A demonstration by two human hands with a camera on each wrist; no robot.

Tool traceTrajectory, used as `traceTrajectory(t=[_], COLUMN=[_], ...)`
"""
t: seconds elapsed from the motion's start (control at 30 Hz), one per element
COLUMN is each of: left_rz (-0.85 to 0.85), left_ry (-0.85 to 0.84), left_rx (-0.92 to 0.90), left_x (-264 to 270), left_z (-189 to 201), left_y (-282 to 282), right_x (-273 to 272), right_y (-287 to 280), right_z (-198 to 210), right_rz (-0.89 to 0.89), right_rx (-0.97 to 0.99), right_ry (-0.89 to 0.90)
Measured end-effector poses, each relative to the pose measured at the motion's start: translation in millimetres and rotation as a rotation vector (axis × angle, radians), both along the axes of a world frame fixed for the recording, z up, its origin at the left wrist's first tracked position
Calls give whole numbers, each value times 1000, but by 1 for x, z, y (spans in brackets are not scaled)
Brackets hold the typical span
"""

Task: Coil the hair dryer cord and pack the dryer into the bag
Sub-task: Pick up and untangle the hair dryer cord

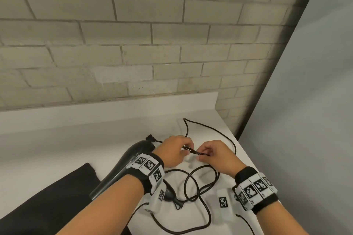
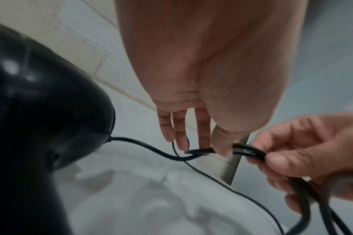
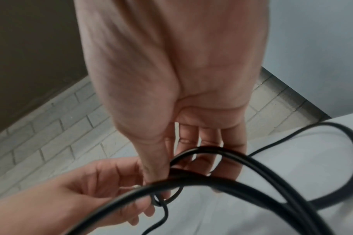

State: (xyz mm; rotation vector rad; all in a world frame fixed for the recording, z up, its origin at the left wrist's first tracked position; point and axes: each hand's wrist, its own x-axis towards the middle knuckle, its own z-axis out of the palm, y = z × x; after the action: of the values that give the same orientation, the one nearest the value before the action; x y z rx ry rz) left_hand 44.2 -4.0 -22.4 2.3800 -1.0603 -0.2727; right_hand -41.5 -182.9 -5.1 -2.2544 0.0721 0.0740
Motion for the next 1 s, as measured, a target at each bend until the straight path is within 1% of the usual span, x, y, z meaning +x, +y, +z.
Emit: traceTrajectory(t=[0.1, 0.2, 0.27, 0.33, 0.43, 0.53, 0.63, 0.7, 0.77, 0.83, 0.9, 1.0], left_rz=[-64, -71, -72, -77, -17, 67, 128, 169, 231, 303, 349, 355], left_ry=[-22, 50, 53, 3, -80, -96, -76, -65, -55, -35, -5, 0], left_rx=[-130, -215, -236, -221, -240, -296, -324, -347, -373, -407, -463, -492], left_x=[-3, -10, -13, -17, -21, -21, -20, -17, -14, -11, -9, -6], left_z=[14, 29, 34, 37, 39, 39, 37, 36, 37, 43, 51, 65], left_y=[10, 22, 28, 31, 32, 37, 48, 56, 63, 65, 66, 66], right_x=[-18, -33, -39, -44, -50, -54, -63, -74, -87, -99, -109, -122], right_y=[3, 7, 13, 19, 27, 28, 20, 13, 8, 8, 10, 15], right_z=[20, 32, 34, 35, 36, 43, 62, 79, 91, 99, 99, 98], right_rz=[-17, -20, -36, -79, -171, -333, -465, -454, -396, -347, -340, -337], right_rx=[150, 215, 236, 307, 415, 499, 726, 929, 1064, 1113, 1118, 1143], right_ry=[-78, -155, -180, -197, -257, -409, -585, -654, -704, -743, -765, -776])
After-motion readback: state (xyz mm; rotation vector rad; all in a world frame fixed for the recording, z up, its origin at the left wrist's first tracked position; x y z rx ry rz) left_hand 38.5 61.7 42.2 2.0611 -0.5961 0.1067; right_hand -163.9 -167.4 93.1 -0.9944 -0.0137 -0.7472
